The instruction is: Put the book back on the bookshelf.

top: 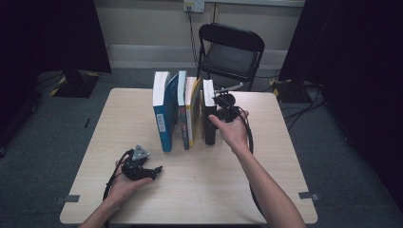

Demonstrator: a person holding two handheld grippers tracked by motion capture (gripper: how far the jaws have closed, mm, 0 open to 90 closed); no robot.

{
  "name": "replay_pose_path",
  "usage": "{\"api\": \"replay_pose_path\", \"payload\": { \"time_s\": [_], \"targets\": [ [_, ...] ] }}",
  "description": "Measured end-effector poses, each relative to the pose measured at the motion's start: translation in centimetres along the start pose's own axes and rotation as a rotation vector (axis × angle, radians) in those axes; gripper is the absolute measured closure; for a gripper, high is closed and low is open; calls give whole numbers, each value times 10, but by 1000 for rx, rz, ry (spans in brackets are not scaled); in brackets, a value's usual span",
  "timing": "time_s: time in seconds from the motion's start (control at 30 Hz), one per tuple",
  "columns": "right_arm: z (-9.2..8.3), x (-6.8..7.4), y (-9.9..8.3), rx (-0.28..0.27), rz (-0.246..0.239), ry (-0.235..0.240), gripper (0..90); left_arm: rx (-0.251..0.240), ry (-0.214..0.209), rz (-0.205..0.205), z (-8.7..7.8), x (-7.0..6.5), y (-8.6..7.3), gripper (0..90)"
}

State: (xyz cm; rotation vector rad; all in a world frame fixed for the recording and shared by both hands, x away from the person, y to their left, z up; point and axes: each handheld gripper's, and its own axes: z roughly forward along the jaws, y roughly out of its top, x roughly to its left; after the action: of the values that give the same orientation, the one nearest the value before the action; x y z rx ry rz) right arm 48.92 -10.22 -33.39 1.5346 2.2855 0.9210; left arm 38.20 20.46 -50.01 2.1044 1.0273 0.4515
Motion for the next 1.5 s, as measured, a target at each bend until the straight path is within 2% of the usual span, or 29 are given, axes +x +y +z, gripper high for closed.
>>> {"api": "replay_pose_path", "payload": {
  "time_s": [0.17, 0.4, 0.63, 0.77, 1.0, 1.5],
  "targets": [
    [2, -1, -5, -63, -25, 14, 416, 0, -1, 0, 0, 0, 0, 217],
    [7, -1, -11, -129, -28, -2, 439, 3, 6, 5, -1, 0, -1, 218],
    [5, 1, -16, -140, -38, -6, 451, -1, 2, 1, -1, 0, -1, 218],
    [3, -3, -19, -138, -27, 28, 470, -1, -3, 3, -1, 0, -1, 218],
    [2, -5, -22, -149, -19, 48, 479, -1, -4, 3, -1, 0, -1, 218],
    [1, -6, -30, -175, -21, 43, 541, -4, -5, 4, -1, 0, -1, 218]
  ]
}}
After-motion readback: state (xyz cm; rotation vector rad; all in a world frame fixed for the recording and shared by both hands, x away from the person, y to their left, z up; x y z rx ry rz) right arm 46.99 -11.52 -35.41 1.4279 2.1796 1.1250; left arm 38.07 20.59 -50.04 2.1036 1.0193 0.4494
